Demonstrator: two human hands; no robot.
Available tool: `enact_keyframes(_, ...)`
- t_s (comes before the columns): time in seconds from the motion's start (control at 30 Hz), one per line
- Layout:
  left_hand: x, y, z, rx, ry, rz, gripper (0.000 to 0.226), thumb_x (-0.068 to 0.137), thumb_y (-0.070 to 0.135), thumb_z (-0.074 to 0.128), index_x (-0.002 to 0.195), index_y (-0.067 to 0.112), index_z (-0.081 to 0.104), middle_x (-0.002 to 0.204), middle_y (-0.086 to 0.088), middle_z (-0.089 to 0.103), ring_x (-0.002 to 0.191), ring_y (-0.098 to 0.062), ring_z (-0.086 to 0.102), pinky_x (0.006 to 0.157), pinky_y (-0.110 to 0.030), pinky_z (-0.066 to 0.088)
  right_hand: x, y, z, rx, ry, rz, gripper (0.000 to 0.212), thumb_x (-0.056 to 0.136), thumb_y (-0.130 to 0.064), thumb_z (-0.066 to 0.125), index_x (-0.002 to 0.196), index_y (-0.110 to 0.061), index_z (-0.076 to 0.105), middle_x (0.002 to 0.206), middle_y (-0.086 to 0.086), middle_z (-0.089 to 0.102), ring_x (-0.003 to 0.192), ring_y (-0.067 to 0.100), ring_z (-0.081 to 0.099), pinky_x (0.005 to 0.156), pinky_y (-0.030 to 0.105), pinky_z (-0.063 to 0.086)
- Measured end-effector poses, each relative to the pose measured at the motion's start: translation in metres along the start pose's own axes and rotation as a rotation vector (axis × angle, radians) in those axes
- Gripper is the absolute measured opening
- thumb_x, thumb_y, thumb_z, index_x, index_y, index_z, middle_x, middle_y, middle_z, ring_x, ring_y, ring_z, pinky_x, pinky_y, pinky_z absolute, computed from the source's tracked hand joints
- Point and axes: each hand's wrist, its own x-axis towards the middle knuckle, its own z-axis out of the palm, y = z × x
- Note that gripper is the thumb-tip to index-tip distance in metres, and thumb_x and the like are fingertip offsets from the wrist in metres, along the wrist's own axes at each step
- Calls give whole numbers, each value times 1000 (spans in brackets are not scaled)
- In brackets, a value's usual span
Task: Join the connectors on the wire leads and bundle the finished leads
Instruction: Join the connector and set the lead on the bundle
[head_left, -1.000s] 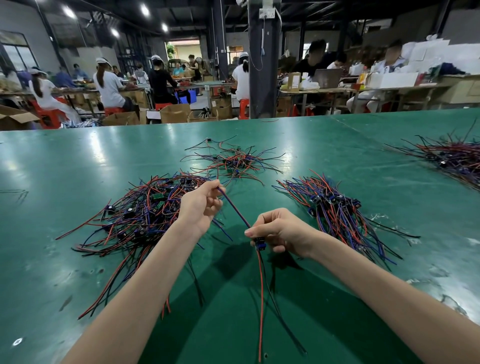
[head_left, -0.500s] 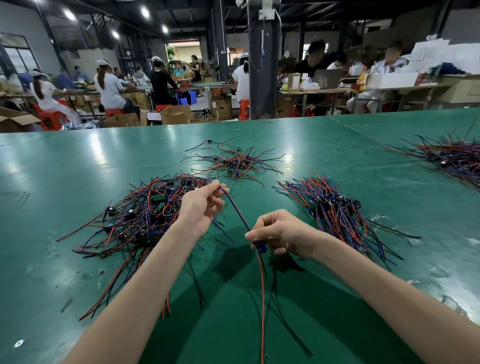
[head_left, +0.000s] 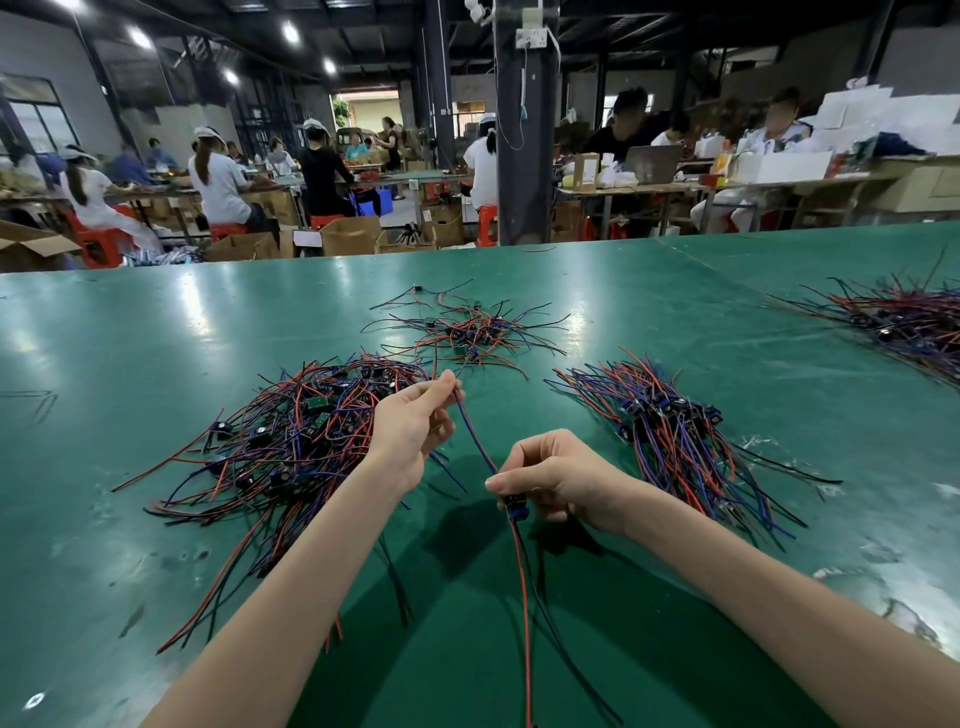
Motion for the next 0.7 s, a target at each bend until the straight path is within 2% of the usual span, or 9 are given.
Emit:
enact_keyframes(0.33,-2,0,0,-50,-67,16,7,81,14,71,82,7,69,67,0,69,49,-4,50,46,-16,47,0,1,0,-43,12,14,23,78,-3,73,60,-8,58,55,7,63,31,7,33,35,13,23)
enact_keyframes(0.5,-2,1,-1,-47,-40,31,11,80,12,72,86,4,68,68,-2,68,49,-5,51,47,-17,49,-1,0,1,-69,16,17,23,78,-4,73,61,-8,58,56,8,63,33,8,33,35,13,23)
enact_keyframes(0.7,-1,2,0,-44,-17,75,6,82,7,70,82,3,66,71,-5,63,53,-8,52,50,-16,51,-1,1,0,-65,15,25,24,77,-4,74,59,-9,59,56,8,63,33,9,33,34,14,23)
